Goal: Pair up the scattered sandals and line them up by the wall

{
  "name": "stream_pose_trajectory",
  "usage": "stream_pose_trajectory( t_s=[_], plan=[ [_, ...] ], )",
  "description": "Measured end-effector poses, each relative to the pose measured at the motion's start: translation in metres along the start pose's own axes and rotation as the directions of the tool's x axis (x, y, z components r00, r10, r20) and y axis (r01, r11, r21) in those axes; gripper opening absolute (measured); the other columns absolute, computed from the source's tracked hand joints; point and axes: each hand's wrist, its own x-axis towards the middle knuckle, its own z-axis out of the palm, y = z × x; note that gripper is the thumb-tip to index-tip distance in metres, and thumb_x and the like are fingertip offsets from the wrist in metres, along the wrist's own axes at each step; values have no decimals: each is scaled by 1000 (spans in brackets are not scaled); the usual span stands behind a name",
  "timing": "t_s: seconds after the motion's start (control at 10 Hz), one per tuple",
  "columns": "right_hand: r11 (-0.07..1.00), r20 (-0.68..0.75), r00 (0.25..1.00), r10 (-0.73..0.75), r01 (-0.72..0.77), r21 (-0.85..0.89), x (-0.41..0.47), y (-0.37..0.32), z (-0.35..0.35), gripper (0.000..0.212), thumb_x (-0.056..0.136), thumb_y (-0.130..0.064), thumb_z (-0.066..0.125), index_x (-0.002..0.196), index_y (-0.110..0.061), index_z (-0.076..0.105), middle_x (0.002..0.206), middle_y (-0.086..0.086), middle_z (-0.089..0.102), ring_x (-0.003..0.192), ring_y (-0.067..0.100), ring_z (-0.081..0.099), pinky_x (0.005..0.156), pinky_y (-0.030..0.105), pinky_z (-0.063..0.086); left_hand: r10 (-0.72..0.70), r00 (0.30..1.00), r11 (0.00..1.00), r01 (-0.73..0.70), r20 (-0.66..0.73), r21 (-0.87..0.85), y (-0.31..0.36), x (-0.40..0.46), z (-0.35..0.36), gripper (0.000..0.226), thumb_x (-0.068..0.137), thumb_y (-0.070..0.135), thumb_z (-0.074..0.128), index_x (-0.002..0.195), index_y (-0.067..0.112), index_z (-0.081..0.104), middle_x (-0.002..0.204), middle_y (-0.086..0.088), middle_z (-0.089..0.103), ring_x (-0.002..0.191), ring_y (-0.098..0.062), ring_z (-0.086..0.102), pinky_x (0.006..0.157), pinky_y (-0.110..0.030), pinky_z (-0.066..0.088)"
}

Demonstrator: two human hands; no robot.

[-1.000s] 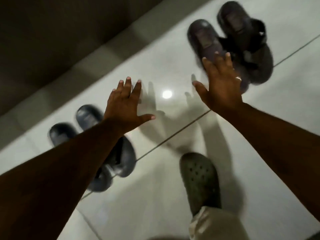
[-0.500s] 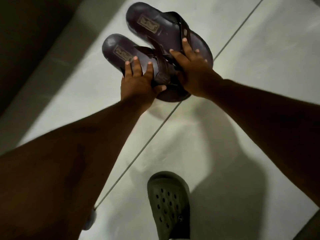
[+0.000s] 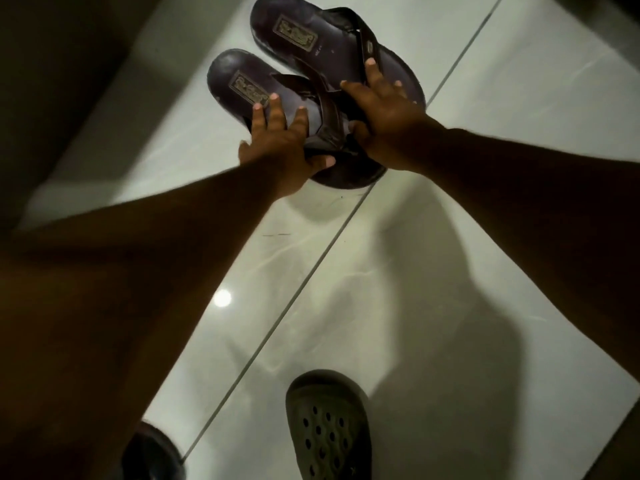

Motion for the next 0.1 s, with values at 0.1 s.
stream_pose_trajectory(
  t_s=[0.1],
  plan=[
    [996, -62, 998, 27, -32, -86, -30, -6, 8, 71, 89, -54, 34, 150, -24, 15, 160, 22, 7, 142, 54, 12, 109, 72, 21, 85, 991, 996, -81, -101, 47, -22, -31, -4, 103, 72, 73, 52, 151, 24, 7, 161, -19, -1, 146, -43, -2, 114, -63, 18]
  ],
)
